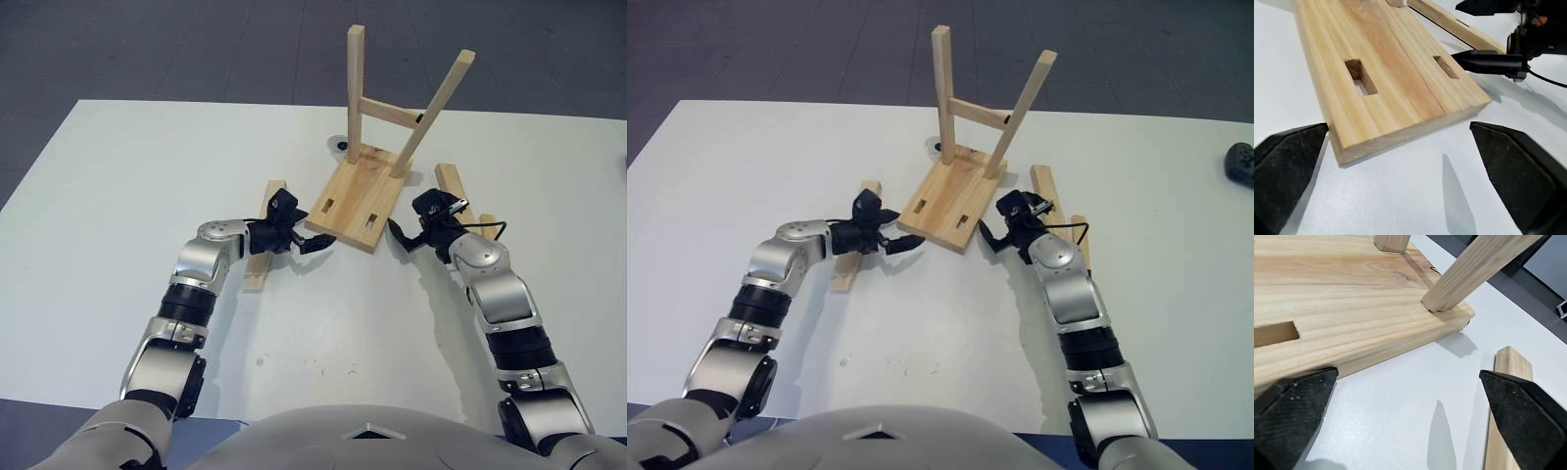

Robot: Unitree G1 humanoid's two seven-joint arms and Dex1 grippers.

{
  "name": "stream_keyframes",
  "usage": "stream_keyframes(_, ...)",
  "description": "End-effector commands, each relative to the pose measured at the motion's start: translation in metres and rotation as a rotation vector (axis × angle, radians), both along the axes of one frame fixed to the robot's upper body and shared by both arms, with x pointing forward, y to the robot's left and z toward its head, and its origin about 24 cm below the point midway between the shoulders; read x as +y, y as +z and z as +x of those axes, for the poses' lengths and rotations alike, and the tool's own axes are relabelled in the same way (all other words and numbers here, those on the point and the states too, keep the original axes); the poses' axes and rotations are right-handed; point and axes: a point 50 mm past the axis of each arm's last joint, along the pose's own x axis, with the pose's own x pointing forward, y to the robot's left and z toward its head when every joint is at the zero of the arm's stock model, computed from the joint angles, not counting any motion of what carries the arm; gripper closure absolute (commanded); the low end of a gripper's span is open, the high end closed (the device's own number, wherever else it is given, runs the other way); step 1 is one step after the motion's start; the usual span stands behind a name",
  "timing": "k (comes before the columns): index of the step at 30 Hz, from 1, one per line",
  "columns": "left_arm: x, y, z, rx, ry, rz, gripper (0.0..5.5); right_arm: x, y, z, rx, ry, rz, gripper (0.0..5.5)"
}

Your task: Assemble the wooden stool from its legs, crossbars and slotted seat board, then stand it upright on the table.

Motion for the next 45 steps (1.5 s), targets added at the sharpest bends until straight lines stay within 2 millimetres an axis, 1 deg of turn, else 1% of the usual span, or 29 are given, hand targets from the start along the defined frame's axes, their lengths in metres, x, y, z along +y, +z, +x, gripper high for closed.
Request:
stream_keyframes(1,-0.011,0.005,-0.029,0.015,-0.173,0.005,0.10,0.008,-0.002,-0.002,0.019,0.041,0.034,0.11)
stream_keyframes(3,-0.011,0.005,-0.036,0.020,-0.177,0.007,0.10,0.007,-0.002,-0.002,0.017,0.034,0.034,0.11)
stream_keyframes(5,-0.013,0.003,-0.037,0.025,-0.153,0.011,0.10,0.005,-0.002,-0.003,0.015,0.025,0.037,0.11)
stream_keyframes(7,-0.010,-0.002,-0.036,0.024,-0.097,0.025,0.10,0.004,-0.002,-0.004,0.013,0.022,0.037,0.11)
stream_keyframes(10,0.006,-0.003,-0.029,0.009,0.022,0.045,0.10,0.000,0.000,-0.006,0.009,0.018,0.033,0.11)
stream_keyframes(11,0.014,-0.002,-0.024,-0.013,0.086,0.053,0.10,-0.003,0.002,-0.007,0.005,0.011,0.031,0.11)
stream_keyframes(14,0.031,0.011,-0.015,-0.055,0.226,0.013,0.10,-0.015,0.010,-0.007,-0.038,-0.027,0.042,0.11)
stream_keyframes(17,0.033,0.031,-0.020,-0.065,0.256,-0.099,0.10,-0.029,0.026,-0.007,-0.121,-0.084,0.132,0.11)
stream_keyframes(20,0.032,0.044,-0.033,-0.056,0.241,-0.172,0.10,-0.043,0.037,-0.006,-0.175,-0.125,0.156,0.11)
stream_keyframes(22,0.035,0.055,-0.031,-0.088,0.298,-0.193,0.10,-0.050,0.044,-0.008,-0.201,-0.150,0.185,0.11)
stream_keyframes(23,0.042,0.060,-0.025,-0.135,0.378,-0.175,0.10,-0.054,0.045,-0.010,-0.196,-0.166,0.203,0.11)
stream_keyframes(25,0.058,0.067,-0.013,-0.222,0.599,-0.134,0.10,-0.062,0.037,-0.015,-0.147,-0.211,0.245,0.11)
stream_keyframes(26,0.065,0.068,-0.010,-0.258,0.692,-0.102,0.10,-0.065,0.031,-0.019,-0.116,-0.224,0.251,0.11)
stream_keyframes(27,0.071,0.068,-0.008,-0.281,0.772,-0.068,0.10,-0.066,0.026,-0.023,-0.095,-0.227,0.260,0.11)
stream_keyframes(29,0.076,0.067,-0.012,-0.312,0.862,-0.017,0.10,-0.068,0.026,-0.030,-0.077,-0.249,0.318,0.11)
stream_keyframes(31,0.077,0.067,-0.019,-0.328,0.893,0.032,0.10,-0.078,0.031,-0.033,-0.095,-0.297,0.360,0.11)
stream_keyframes(33,0.077,0.066,-0.026,-0.354,0.879,0.091,0.10,-0.095,0.036,-0.038,-0.114,-0.345,0.350,0.11)
stream_keyframes(36,0.086,0.075,-0.027,-0.406,0.963,0.070,0.10,-0.118,0.040,-0.047,-0.115,-0.414,0.332,0.11)
stream_keyframes(38,0.089,0.081,-0.025,-0.442,1.026,0.020,0.10,-0.128,0.036,-0.049,-0.082,-0.467,0.316,0.11)
stream_keyframes(40,0.085,0.083,-0.024,-0.459,1.034,0.001,0.10,-0.133,0.028,-0.051,-0.030,-0.496,0.273,0.11)
stream_keyframes(45,0.072,0.075,-0.022,-0.431,0.996,0.003,0.10,-0.129,0.011,-0.047,0.085,-0.476,0.179,0.11)
